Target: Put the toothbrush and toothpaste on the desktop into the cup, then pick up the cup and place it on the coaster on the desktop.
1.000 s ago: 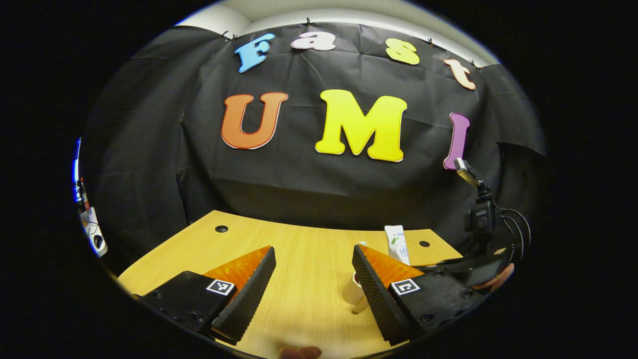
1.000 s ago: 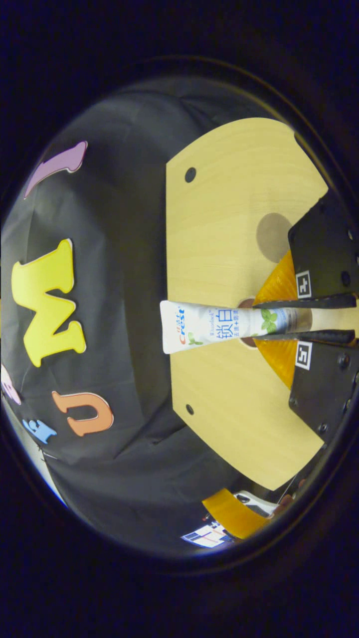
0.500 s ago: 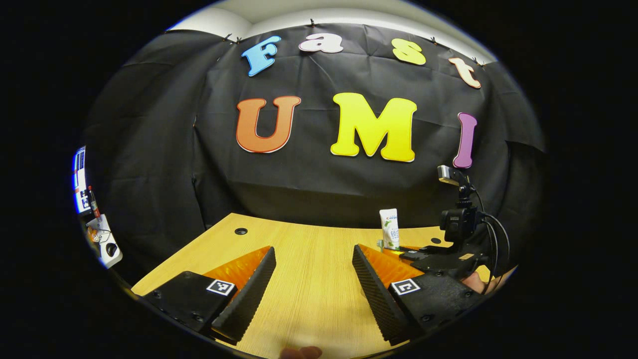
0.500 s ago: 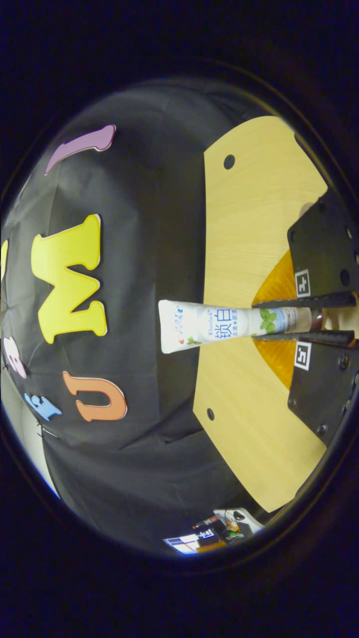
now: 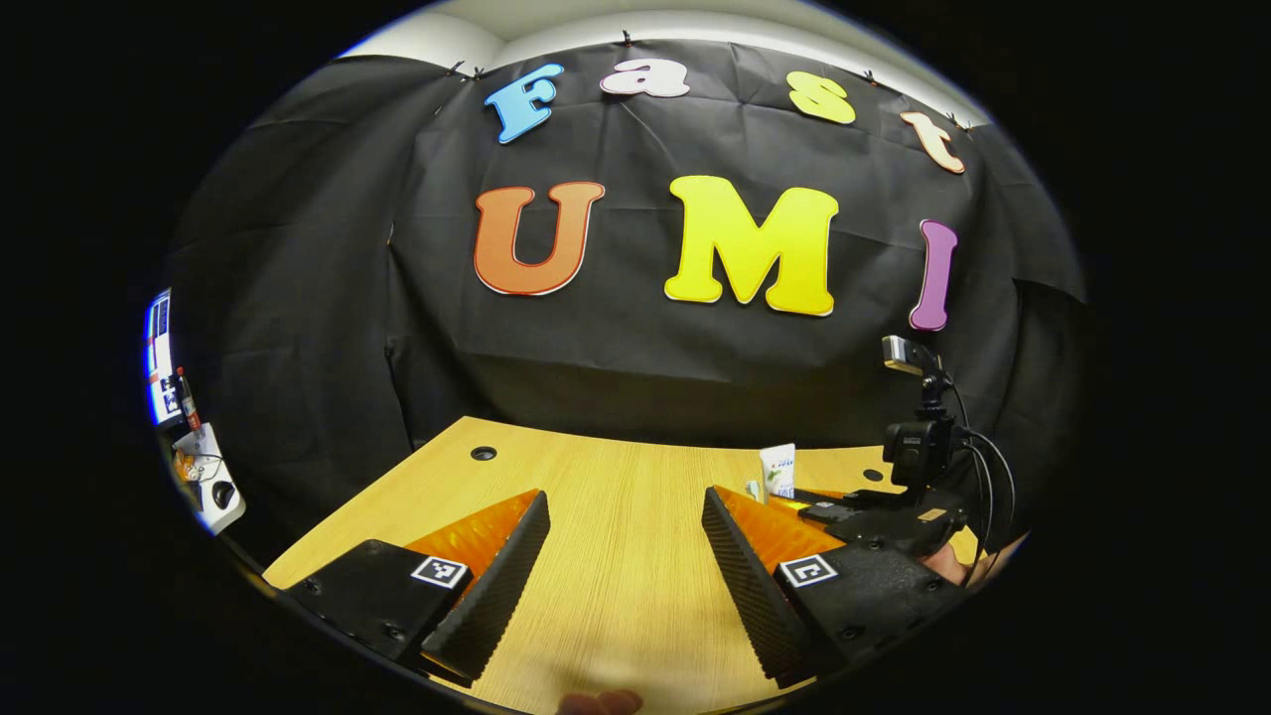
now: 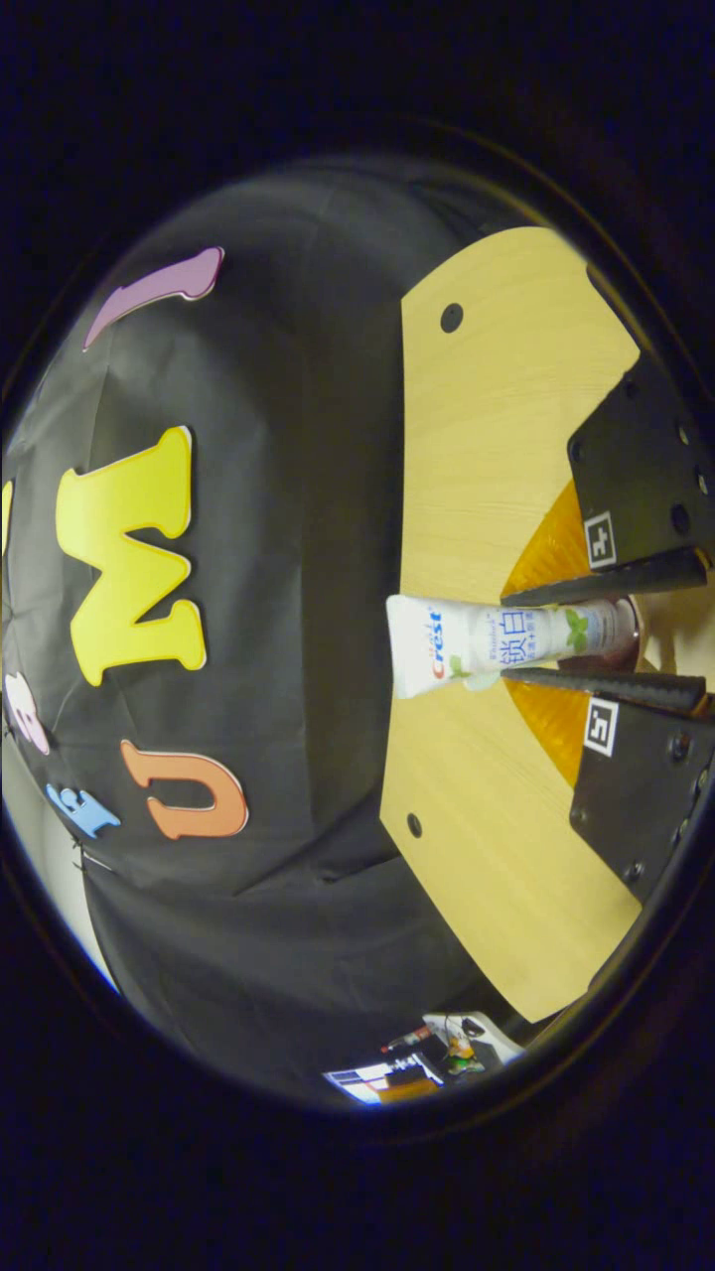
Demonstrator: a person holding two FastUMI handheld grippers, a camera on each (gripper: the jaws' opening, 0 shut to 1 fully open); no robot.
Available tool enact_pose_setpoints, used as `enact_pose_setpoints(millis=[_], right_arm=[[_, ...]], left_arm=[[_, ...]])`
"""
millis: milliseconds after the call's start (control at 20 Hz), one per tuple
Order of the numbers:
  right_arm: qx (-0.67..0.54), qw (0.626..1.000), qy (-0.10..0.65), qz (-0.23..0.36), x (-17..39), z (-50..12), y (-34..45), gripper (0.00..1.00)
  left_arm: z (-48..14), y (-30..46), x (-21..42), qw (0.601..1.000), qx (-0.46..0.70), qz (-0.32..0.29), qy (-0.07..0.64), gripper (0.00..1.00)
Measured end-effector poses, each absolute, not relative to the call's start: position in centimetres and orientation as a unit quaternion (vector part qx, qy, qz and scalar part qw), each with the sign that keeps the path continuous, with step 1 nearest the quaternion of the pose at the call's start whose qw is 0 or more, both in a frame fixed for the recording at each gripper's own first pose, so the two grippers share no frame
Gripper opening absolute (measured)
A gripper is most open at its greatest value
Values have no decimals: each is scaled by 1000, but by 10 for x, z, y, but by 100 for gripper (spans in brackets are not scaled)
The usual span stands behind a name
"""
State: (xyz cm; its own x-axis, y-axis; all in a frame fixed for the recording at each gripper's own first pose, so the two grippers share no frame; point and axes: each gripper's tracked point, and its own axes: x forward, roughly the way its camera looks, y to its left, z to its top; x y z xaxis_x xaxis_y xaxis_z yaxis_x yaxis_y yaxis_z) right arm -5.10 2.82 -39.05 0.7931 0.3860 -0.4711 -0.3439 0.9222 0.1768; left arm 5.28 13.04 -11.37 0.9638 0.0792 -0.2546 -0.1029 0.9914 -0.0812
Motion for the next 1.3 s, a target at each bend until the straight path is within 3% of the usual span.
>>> enact_pose_setpoints(millis=[100,150,200,350,550,650,950,1300], right_arm=[[49,945,254,198,-60,-385,27,33],[53,944,254,202,-65,-381,27,42],[54,944,254,204,-70,-379,25,65],[58,948,240,200,-74,-365,19,95],[61,953,224,194,-92,-342,1,93],[54,954,221,193,-109,-332,-15,99],[28,959,215,184,-172,-308,-79,96],[19,963,217,156,-228,-289,-161,93]], left_arm=[[-113,127,55,990,-50,42,125,98],[-112,124,56,990,-49,40,124,98],[-110,121,56,990,-49,38,123,98],[-106,109,55,991,-52,29,119,98],[-101,93,55,991,-57,18,116,98],[-98,81,55,991,-63,12,115,98],[-98,41,42,987,-80,-12,140,98],[-166,-12,40,949,-101,-44,296,98]])
